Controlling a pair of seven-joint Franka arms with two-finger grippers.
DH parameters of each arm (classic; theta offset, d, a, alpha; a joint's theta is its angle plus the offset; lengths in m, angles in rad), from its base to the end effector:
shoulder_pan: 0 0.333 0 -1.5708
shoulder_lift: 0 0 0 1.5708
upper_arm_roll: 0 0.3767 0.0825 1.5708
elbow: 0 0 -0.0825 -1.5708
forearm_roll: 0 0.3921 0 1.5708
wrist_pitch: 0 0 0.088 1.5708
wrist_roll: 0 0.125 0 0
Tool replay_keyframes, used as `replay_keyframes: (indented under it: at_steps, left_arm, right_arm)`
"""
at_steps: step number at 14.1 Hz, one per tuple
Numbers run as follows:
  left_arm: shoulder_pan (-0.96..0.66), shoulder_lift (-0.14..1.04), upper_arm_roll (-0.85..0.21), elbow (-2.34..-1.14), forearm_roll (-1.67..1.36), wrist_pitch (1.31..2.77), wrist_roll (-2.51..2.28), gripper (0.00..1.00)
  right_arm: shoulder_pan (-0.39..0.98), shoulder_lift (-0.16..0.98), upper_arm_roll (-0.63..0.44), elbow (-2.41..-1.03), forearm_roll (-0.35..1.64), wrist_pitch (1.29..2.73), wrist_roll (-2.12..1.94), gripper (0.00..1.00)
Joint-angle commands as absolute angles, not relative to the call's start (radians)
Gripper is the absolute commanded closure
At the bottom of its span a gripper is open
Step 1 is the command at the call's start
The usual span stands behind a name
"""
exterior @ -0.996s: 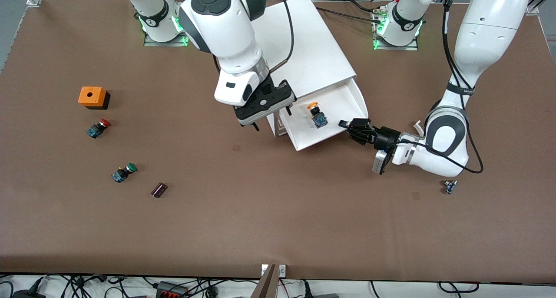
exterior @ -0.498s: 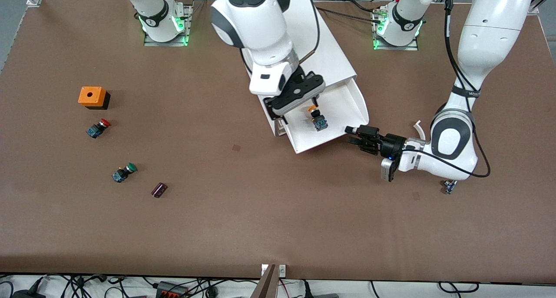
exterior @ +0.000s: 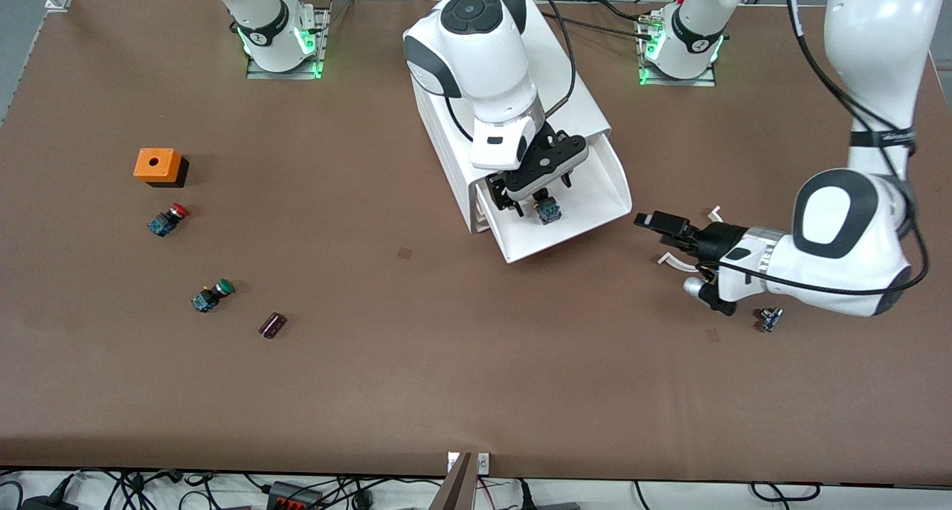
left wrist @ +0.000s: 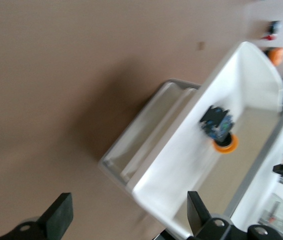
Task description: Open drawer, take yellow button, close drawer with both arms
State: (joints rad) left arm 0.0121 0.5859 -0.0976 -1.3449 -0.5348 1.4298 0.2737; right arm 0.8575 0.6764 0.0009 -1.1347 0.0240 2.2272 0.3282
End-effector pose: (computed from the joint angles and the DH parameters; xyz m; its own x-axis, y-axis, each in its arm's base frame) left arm 0.6906 -0.1133 0.4114 0.8762 -0.3796 -0.2971 -0.1210 -0.7698 0.6267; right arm 0.5430 0.6299 0.4832 0.8193 0.4338 0.3748 0.5161 -0.8428 -0.1528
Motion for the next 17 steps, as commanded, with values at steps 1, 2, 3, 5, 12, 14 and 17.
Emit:
replay_keyframes:
  at_steps: [1,2,3,5,12,14,17]
  left_arm:
    - [0.003,0.578,-0.109,-1.244,-0.305,1.355,0.170,0.00]
    - [-0.006,0.557,-0.112,-1.240,-0.205,1.355,0.163,0.00]
    - [-0.020,0.540,-0.115,-1.236,-0.121,1.355,0.160,0.00]
    - [-0.055,0.531,-0.109,-1.203,0.012,1.354,0.160,0.00]
    - [-0.015,0.600,-0.097,-1.095,0.064,1.462,-0.049,0.00]
    - [-0.012,0.597,-0.097,-1.107,0.063,1.460,-0.063,0.00]
    - [-0.002,0.595,-0.103,-1.121,0.058,1.462,-0.066,0.00]
  right_arm:
    - [0.876,0.727,-0.009,-1.097,0.006,2.243,0.348,0.00]
    - [0.876,0.736,-0.008,-1.097,0.006,2.253,0.348,0.00]
    - [0.876,0.744,-0.009,-1.097,0.006,2.263,0.348,0.00]
    - [0.876,0.752,-0.008,-1.095,0.006,2.270,0.350,0.00]
    - [0.877,0.782,-0.006,-1.097,0.008,2.290,0.350,0.00]
    - [0.877,0.790,-0.003,-1.092,0.011,2.295,0.351,0.04]
    - [0.877,0.790,0.002,-1.091,0.015,2.293,0.380,0.16]
